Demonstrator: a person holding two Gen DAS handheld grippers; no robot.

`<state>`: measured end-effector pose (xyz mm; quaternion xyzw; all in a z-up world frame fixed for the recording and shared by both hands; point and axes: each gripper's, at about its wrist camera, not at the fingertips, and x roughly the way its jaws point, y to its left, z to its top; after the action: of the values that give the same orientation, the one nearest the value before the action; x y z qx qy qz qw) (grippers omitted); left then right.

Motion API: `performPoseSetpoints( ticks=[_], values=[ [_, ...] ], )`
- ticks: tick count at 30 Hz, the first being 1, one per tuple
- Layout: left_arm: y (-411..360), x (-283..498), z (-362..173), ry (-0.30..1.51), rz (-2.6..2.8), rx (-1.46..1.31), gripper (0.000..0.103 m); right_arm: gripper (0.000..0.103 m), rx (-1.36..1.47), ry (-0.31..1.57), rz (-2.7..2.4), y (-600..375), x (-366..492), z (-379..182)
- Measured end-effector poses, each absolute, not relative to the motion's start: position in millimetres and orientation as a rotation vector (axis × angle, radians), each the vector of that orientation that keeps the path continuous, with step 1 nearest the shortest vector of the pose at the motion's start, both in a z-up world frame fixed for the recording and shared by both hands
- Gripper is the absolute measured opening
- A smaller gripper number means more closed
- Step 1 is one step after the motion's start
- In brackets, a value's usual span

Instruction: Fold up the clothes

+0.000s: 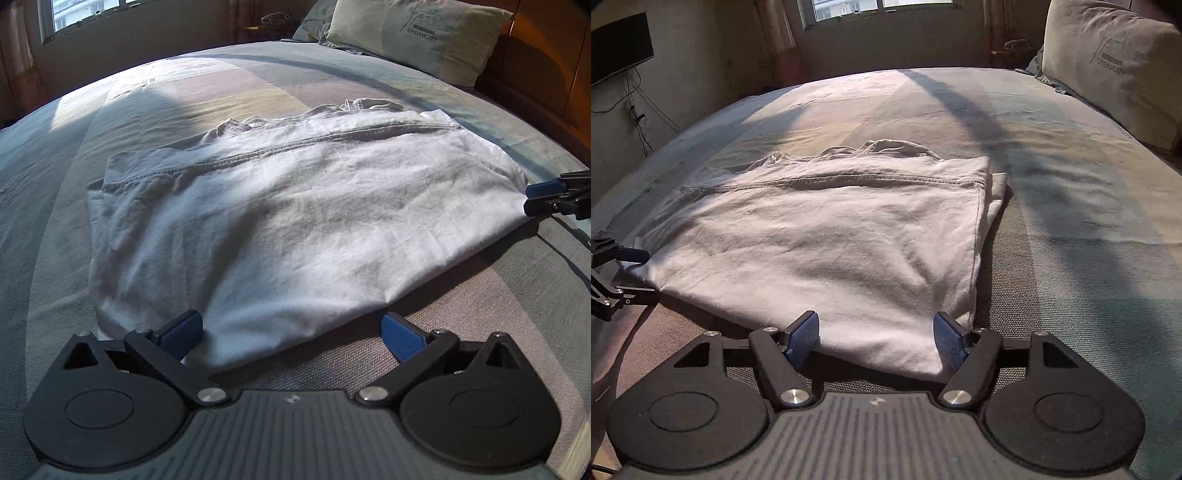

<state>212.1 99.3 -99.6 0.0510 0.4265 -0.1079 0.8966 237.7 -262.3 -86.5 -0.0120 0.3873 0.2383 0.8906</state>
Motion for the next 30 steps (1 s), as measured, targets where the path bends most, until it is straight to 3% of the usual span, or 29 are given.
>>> performPoseSetpoints(
  ticks=[4, 6, 12, 20, 30],
  values=[
    [89, 207, -89, 0.882, -0.155, 0.214, 0.102, 0.078, -0.092, 0.81, 0.471, -260, 228, -79],
    [76, 198, -82, 0.816, -0.129, 0.349, 0.102, 0.091, -0.182, 0.785, 0.428, -253, 220, -73],
    [19, 172, -95, 0.627, -0.183, 0.939, 0.102, 0.103, -0.548, 0.629, 0.447, -212, 194, -61],
    [33, 161, -118, 0.532, -0.187, 1.256, 0.102, 0.103, -1.067, 0.512, 0.472, -162, 182, -94],
    [15, 181, -128, 0.437, -0.2, 1.366, 0.102, 0.103, -1.206, 0.409, 0.446, -137, 197, -103]
  ],
)
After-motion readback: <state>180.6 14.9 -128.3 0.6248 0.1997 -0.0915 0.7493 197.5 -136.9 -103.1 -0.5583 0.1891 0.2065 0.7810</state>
